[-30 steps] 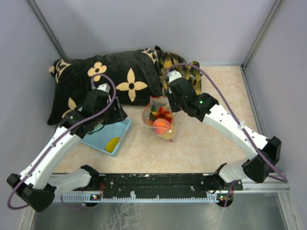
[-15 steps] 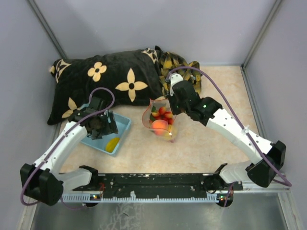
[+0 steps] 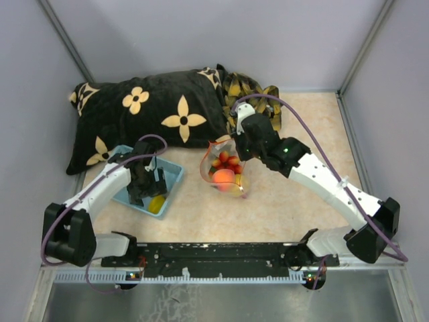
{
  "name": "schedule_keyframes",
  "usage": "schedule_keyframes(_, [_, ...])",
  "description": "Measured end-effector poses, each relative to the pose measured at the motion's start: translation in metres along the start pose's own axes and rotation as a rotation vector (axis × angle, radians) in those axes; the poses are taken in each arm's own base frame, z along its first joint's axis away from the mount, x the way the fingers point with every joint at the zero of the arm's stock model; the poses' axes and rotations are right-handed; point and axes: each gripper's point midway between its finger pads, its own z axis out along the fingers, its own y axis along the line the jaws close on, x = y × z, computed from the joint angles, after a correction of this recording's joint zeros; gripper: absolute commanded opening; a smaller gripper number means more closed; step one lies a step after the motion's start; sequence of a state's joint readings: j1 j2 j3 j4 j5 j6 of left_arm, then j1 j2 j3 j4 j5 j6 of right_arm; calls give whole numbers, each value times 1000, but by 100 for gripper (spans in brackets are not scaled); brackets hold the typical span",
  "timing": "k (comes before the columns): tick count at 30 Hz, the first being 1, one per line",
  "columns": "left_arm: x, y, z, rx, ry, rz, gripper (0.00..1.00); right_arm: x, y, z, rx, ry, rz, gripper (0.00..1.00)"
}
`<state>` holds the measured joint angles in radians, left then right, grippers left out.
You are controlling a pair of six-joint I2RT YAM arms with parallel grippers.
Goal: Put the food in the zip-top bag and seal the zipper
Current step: Pick up the fake fruit from the bin.
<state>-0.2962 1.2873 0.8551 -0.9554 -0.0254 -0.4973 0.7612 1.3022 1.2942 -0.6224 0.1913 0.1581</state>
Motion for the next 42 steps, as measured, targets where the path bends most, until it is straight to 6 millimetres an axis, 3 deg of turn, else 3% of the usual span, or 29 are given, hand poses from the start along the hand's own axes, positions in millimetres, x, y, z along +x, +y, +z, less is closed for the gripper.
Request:
schedule_keyframes(13, [-9,-12,31,30,55,18,85,0,1,0,-7,-7,1,0])
schedule_keyframes(19, [-21,-8,34,35,26,-18,77,4,0,0,-3,-4,1,0])
schedule_keyframes(24, [-29,-5,34,50,5,-47,77,3,0,0,-2,-5,1,0])
schedule_keyframes(28, [-25,-10,34,84,25,-40,85,3,0,0,-2,-5,1,0])
schedule_keyframes(36, [-7,-10,35,103,91,-33,76,3,0,0,-3,-5,2,0])
schedule_keyframes(42, [2,-15,40,104,134,2,60,3,0,0,-3,-6,2,0])
